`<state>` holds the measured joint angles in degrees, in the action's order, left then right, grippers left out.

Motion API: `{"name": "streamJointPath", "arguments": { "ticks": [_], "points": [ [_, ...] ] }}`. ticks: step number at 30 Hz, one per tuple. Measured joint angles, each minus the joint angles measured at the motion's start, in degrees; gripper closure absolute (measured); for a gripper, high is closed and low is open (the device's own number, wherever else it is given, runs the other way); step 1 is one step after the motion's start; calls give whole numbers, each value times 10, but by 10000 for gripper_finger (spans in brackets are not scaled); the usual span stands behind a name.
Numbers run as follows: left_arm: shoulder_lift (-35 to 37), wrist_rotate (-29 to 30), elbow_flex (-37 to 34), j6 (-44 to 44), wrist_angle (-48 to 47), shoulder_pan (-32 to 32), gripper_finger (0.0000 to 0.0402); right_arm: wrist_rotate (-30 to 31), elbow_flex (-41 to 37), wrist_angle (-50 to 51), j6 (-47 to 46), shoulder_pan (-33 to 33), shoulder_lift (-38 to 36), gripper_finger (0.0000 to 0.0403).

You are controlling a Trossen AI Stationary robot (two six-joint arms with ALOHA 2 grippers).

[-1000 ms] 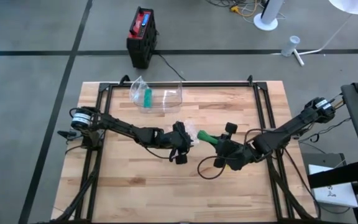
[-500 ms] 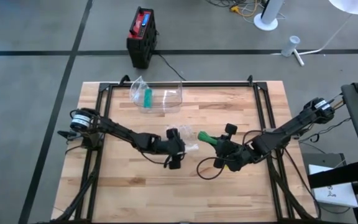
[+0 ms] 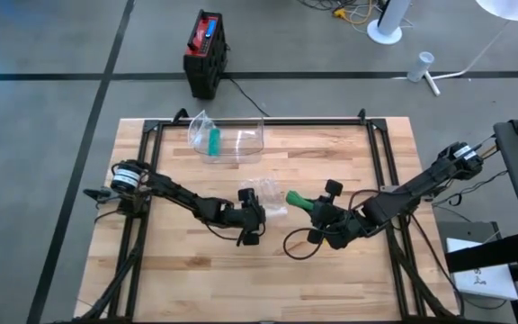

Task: Roll bandage
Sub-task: Put the green bandage into the transparent zip bag

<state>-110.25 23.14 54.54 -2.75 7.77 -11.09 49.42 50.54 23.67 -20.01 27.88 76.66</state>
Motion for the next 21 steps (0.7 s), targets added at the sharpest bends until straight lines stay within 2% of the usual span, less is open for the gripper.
{"name": "streamJointPath", "arguments": {
  "ticks": [3, 8, 12, 16, 21],
  "points": [
    [0, -1, 0, -23, 6, 1, 294, -4, 0, 0, 0, 0, 1, 342],
    [3, -1, 0, -61, 6, 7, 388, -6, 0, -1, 8, 1, 4, 342],
    [15, 1, 12, -98, 9, 10, 397, -19, 0, -3, 25, 3, 4, 342],
    [29, -2, 31, -179, 9, 24, 400, -16, 0, -20, 37, 6, 4, 342],
    [37, -55, 50, -302, 26, 51, 401, 38, 0, -32, 46, 6, 4, 342]
  ]
}}
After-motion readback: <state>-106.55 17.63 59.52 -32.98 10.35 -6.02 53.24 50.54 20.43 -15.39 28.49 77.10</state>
